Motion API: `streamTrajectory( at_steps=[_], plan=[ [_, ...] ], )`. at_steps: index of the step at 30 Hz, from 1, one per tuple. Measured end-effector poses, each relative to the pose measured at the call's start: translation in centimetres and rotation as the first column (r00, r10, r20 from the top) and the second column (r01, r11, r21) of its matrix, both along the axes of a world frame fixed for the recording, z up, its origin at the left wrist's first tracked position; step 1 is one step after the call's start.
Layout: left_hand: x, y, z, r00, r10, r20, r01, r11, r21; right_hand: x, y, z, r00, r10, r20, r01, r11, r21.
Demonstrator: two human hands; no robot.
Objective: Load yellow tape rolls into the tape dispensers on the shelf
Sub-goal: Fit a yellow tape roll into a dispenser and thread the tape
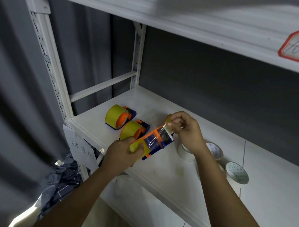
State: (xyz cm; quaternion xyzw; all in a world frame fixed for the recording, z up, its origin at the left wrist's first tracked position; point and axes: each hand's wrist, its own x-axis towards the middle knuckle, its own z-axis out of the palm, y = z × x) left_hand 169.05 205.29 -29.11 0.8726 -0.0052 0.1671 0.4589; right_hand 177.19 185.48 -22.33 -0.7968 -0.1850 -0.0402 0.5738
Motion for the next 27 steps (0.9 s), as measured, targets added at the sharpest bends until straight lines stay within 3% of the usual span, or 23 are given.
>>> streamTrajectory(
  at_steps=[8,12,14,17,21,23,27],
  plan=[
    [0.1,0.8,-0.9,1.0,0.018,-0.005,-0.018,0.997,-0.072,-0.8,0.0,-1.1,0.997,0.015,-0.076,-0.003,0.987,0.159],
    [0.2,0.7,-1.0,1.0,0.018,-0.017,-0.019,0.997,-0.07,-1.4,0.7,-1.6,0.952,-0.211,-0.222,0.269,0.921,0.281],
    [0.2,0.7,-1.0,0.999,0.033,-0.016,-0.033,0.998,-0.058,-1.8,0.7,-1.7,0.894,-0.294,-0.34,0.377,0.901,0.214],
    [0.1,0.9,-1.1,0.999,0.041,-0.021,-0.042,0.998,-0.038,-2.5,0.6,-2.1,0.853,-0.263,-0.452,0.265,0.962,-0.06],
    [-0.2,0.6,-0.8,0.998,0.055,-0.003,-0.055,0.997,0.047,-3.5,1.2,-2.4,0.931,-0.279,-0.237,0.264,0.96,-0.092],
    [-0.2,0.5,-0.6,0.998,0.059,0.009,-0.059,0.997,0.055,-3.8,1.5,-2.2,0.943,-0.263,-0.204,0.263,0.964,-0.03],
    [-0.2,0.5,-0.2,0.999,0.04,0.007,-0.04,0.997,0.06,-3.6,1.6,-2.2,0.939,-0.308,-0.153,0.301,0.951,-0.067]
  ],
)
